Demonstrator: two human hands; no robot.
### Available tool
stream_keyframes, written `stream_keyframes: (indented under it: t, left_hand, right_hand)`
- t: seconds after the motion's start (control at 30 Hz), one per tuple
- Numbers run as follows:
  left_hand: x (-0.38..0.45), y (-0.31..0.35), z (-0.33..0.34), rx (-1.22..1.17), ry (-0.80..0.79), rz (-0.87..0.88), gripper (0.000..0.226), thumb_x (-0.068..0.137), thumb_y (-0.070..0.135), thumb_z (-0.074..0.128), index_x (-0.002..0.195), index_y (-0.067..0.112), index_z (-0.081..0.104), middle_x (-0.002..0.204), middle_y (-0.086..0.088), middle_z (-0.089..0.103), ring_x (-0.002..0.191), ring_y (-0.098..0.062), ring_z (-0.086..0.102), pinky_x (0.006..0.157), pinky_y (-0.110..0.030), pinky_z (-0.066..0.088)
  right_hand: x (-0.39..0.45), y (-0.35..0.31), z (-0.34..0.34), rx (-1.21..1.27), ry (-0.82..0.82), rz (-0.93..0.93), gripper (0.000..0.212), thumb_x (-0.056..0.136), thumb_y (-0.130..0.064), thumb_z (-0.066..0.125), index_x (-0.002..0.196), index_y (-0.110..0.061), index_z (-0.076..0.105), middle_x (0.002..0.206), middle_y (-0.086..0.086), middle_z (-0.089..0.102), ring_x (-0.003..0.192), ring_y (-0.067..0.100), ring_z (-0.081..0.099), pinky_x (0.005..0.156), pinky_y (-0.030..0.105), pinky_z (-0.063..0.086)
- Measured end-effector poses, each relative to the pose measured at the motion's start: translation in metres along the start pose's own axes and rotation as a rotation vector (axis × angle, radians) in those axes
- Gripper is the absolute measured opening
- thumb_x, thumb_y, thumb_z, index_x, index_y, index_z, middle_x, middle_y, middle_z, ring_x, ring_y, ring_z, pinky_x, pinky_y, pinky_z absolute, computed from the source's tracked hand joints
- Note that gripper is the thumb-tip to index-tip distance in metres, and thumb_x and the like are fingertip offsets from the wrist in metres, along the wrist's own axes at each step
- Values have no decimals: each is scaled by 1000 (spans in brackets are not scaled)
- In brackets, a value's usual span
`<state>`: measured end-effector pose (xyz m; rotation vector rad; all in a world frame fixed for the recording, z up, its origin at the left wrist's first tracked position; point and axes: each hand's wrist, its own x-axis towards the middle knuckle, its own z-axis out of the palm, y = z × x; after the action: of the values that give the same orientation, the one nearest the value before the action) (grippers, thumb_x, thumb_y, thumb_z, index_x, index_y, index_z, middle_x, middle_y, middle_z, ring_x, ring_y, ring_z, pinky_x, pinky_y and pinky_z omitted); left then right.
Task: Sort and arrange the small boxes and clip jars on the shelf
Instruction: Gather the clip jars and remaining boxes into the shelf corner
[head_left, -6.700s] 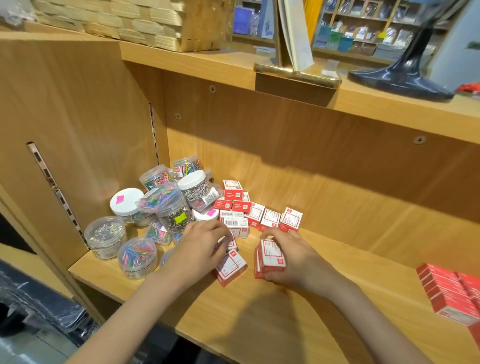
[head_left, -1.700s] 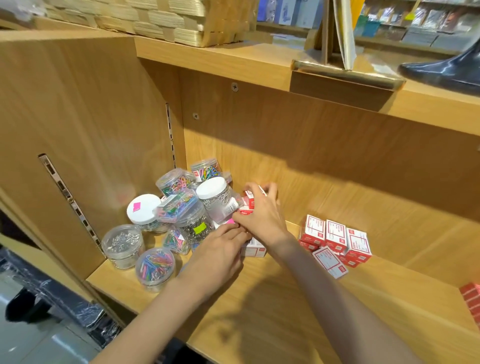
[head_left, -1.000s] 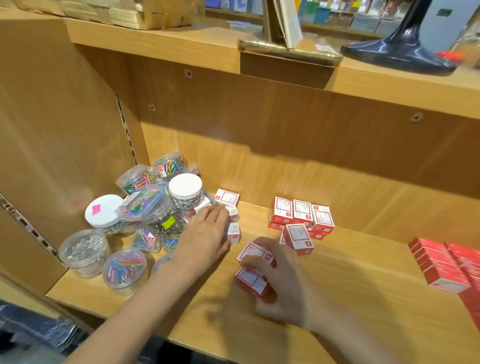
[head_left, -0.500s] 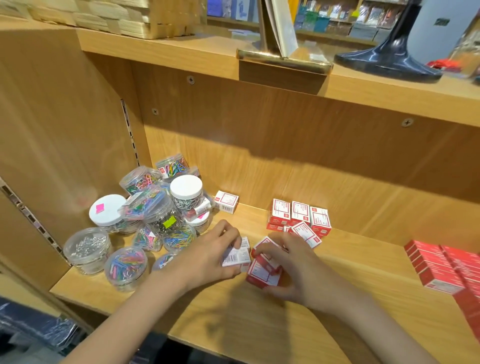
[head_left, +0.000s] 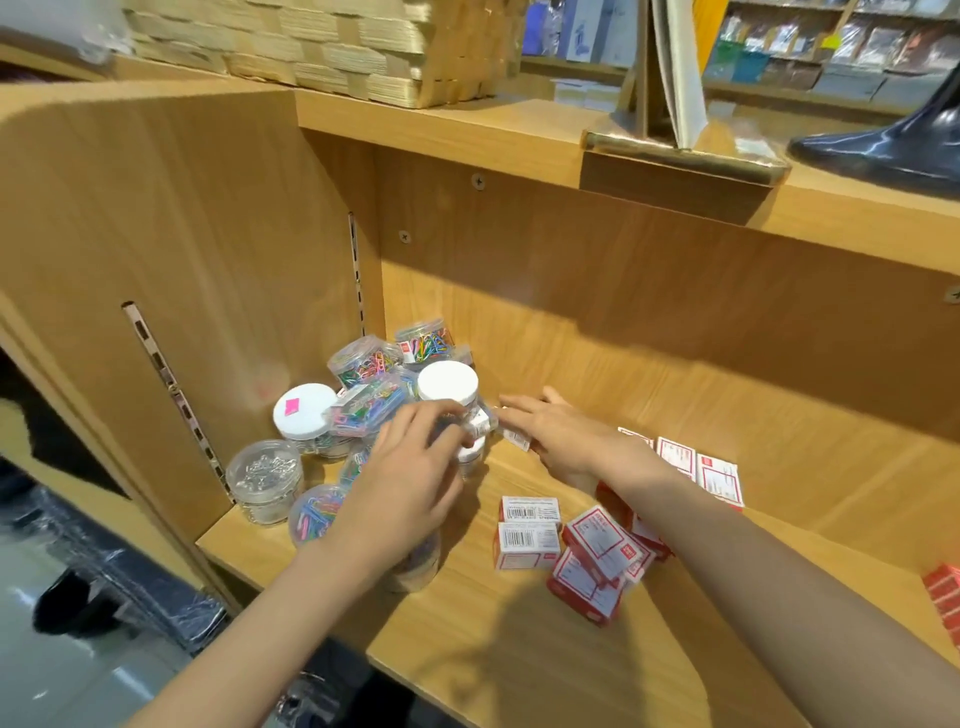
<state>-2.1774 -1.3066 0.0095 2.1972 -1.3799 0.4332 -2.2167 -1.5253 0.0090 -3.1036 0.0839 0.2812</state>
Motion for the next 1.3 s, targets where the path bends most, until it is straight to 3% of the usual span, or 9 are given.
stream_keyframes:
  t: [0.17, 0.4, 0.5, 0.6, 0.73, 0.9, 1.1, 1.17, 1.3]
  left_hand:
    - [-3, -6, -2, 46, 29, -54, 30, 81, 28, 39, 96, 13, 61, 119, -7, 52, 111, -25, 40, 89, -43, 40]
    - [1, -18, -9, 131, 110, -170, 36, 77, 31, 37, 100, 13, 59, 120, -7, 53, 109, -28, 42, 92, -40, 27]
    - [1, -26, -10, 135, 106, -210, 40, 76, 34, 37, 103, 14, 59, 117, -4, 56, 108, -24, 41, 91, -40, 28]
    - [2, -30, -11, 116, 82, -201, 43, 76, 36, 37, 105, 16, 60, 114, 1, 58, 107, -20, 38, 85, -44, 37]
    - [1, -36, -14, 71, 69, -168, 43, 76, 39, 39, 107, 18, 61, 114, 5, 59, 107, -17, 38, 83, -44, 39]
    - [-2, -42, -14, -1, 63, -146, 44, 77, 41, 41, 111, 21, 60, 119, 9, 56, 111, -15, 37, 89, -43, 37]
    - [-3, -45, -13, -16, 63, -146, 43, 78, 42, 41, 113, 23, 58, 120, 11, 54, 113, -13, 35, 91, -40, 34]
    - [-3, -44, -11, -14, 83, -150, 42, 78, 41, 41, 111, 23, 58, 119, 11, 55, 113, -13, 35, 90, -38, 32]
    - [-3, -41, -9, -22, 115, -150, 40, 78, 39, 42, 110, 21, 60, 116, 10, 56, 112, -14, 37, 89, -36, 29]
  right_hand:
    - [-24, 4, -7, 15, 13, 37, 57, 82, -20, 66, 133, -27, 40, 122, -5, 45, 101, 15, 27, 97, 40, 30]
    - [-63, 7, -33, 36, -200, 155, 58, 78, -50, 64, 126, -21, 49, 117, 2, 52, 110, 19, 40, 92, 34, 35]
    - [-54, -7, -48, 252, 70, 79, 51, 82, -41, 63, 126, -18, 51, 122, 2, 54, 100, 10, 49, 86, 21, 38]
    - [-30, -32, -54, 458, 293, -1, 51, 79, -35, 70, 124, -18, 52, 122, 4, 55, 107, 16, 53, 93, 27, 40]
    - [-1, -59, -43, 711, 390, 31, 46, 74, -24, 76, 113, -14, 54, 118, 4, 57, 100, 14, 53, 88, 26, 43]
    - [3, -74, -33, 1003, 499, 92, 41, 71, -7, 77, 96, -15, 45, 87, -14, 51, 68, -6, 50, 49, 7, 38]
    - [-22, -43, -37, 1107, 727, 318, 36, 74, -8, 73, 95, -14, 43, 82, -10, 51, 73, 12, 52, 60, 16, 42]
    - [-34, -26, -31, 896, 624, 415, 37, 72, -15, 73, 93, -16, 43, 90, -2, 54, 84, 22, 54, 68, 30, 42]
    - [-52, -17, -7, 675, 298, 417, 37, 68, -26, 72, 88, -24, 41, 99, 0, 56, 85, 20, 53, 57, 28, 38]
